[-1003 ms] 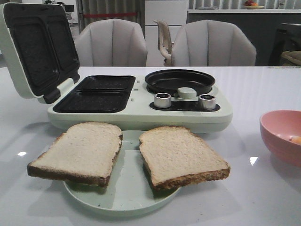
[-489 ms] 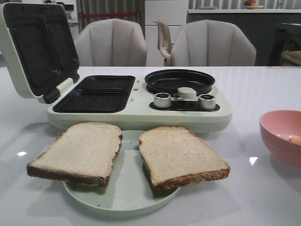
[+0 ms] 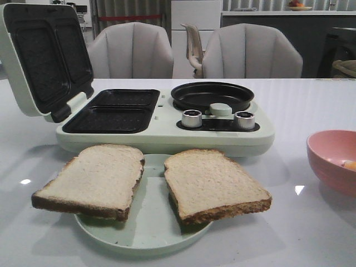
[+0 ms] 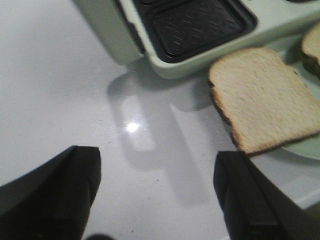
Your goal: Make breakfast with bread and shrimp
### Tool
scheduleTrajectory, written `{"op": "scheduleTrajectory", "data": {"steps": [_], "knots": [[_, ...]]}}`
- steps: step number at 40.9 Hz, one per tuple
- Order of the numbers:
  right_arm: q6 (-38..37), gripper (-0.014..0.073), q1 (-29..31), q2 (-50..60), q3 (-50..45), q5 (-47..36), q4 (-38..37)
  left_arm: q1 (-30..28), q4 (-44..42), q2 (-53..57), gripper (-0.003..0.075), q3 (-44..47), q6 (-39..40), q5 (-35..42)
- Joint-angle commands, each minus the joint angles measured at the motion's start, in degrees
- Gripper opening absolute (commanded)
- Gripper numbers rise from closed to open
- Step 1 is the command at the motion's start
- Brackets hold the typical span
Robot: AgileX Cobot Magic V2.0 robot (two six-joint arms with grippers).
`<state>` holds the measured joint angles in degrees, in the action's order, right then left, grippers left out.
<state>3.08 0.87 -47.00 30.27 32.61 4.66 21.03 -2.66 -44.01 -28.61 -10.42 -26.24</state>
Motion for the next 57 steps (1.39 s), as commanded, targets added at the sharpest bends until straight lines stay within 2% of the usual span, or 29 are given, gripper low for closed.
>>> {"op": "scheduleTrajectory", "data": {"steps": [1,9,13,18,22,26,29,42,50,52,57], "knots": [[-0.05,0.0559,0.28,0.07,1.97,-3.37,-0.38,6.12,-4.16,-3.02,0.0528,-1.68,-1.98,4.1],[-0.05,0.0559,0.28,0.07,1.97,-3.37,-0.38,16.59,-17.54,-13.77,0.0527,-1.68,-1.6,4.3],[-0.05,0.0559,0.28,0.07,1.97,-3.37,-0.38,21.06,-25.46,-20.01,0.0527,-1.68,3.35,4.09],[-0.05,0.0559,0.28,0.07,1.97,-3.37,-0.38,26.96,-40.88,-26.71,0.0504,-1.68,14.77,2.69],[-0.05,0.0559,0.28,0.07,1.97,-3.37,-0.38,32.15,-58.97,-31.25,0.0463,-1.68,30.33,-2.57],[-0.05,0.0559,0.28,0.07,1.97,-3.37,-0.38,34.79,-72.68,-34.61,0.0455,-1.68,43.89,-5.47],[-0.05,0.0559,0.28,0.07,1.97,-3.37,-0.38,34.9,-79.71,-36.76,0.0455,-1.68,48.12,-4.83],[-0.05,0.0559,0.28,0.07,1.97,-3.41,-0.38,34.79,-90.4,-44.99,0.0455,-1.89,54.69,-8.41],[-0.05,0.0559,0.28,0.07,1.97,-3.41,-0.38,34.92,-91.84,-46.24,0.0452,-1.89,60.59,-13.07],[-0.05,0.0559,0.28,0.07,1.97,-3.41,-0.38,34.92,-91.84,-46.24,0.0438,-1.89,60.59,-14.35],[-0.05,0.0559,0.28,0.07,1.97,-3.41,-0.38,34.92,-91.84,-46.24,0.0345,-1.89,60.59,-14.79]]}}
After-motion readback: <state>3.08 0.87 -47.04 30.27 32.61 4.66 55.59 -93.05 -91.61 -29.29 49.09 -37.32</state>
